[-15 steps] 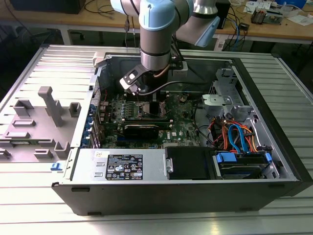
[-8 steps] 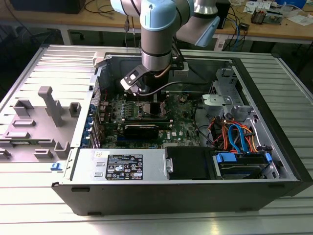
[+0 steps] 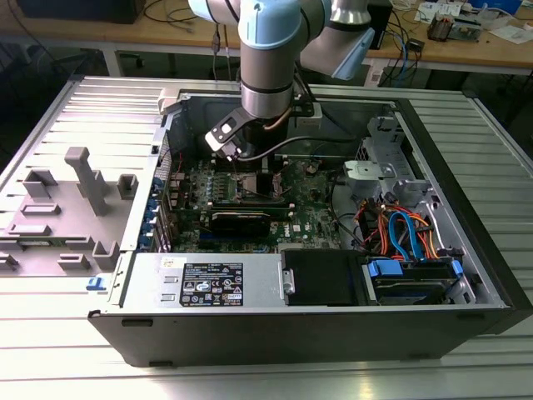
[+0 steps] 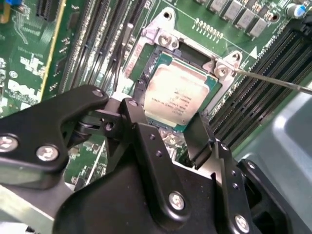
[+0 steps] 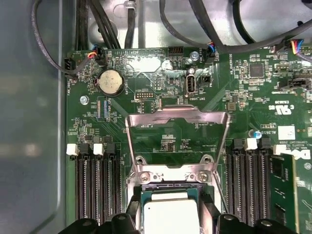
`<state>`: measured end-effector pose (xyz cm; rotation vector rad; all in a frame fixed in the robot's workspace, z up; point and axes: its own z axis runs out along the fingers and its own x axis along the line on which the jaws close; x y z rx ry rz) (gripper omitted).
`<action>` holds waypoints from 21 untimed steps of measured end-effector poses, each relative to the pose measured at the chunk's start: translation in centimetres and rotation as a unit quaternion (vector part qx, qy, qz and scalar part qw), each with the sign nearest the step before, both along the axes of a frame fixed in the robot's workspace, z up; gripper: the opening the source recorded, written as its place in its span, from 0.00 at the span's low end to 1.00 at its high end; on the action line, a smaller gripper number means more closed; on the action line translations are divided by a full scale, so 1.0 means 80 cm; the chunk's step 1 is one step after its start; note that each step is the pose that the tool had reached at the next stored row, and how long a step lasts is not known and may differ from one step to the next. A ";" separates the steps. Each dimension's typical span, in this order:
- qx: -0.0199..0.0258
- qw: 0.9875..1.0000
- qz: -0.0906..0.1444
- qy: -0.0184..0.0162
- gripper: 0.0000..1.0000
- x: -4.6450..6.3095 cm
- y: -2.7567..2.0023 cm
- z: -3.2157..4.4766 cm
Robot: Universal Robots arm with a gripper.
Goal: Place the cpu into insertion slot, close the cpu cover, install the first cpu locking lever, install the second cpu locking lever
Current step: 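Place the cpu into insertion slot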
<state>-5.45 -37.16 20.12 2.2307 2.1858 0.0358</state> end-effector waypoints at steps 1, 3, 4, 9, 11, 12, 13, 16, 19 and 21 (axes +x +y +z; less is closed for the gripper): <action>0.000 1.000 0.000 0.000 0.58 0.000 -0.0005 0.0003; 0.000 1.000 0.000 0.000 0.57 0.000 -0.0039 0.0006; 0.000 1.000 0.000 0.000 0.53 0.000 -0.0050 0.0004; 0.000 1.000 0.000 0.000 0.53 0.003 -0.0063 0.0005; 0.000 1.000 0.000 0.000 0.53 0.008 -0.0063 0.0004; 0.000 1.000 0.000 0.000 0.53 0.009 -0.0063 0.0004; 0.000 1.000 0.000 0.000 0.53 0.009 -0.0063 0.0007; 0.000 1.000 0.000 0.000 0.53 0.009 -0.0063 0.0033; 0.000 1.000 0.000 0.000 0.54 0.009 -0.0064 0.0035; 0.000 1.000 0.001 0.000 0.60 0.008 -0.0067 0.0036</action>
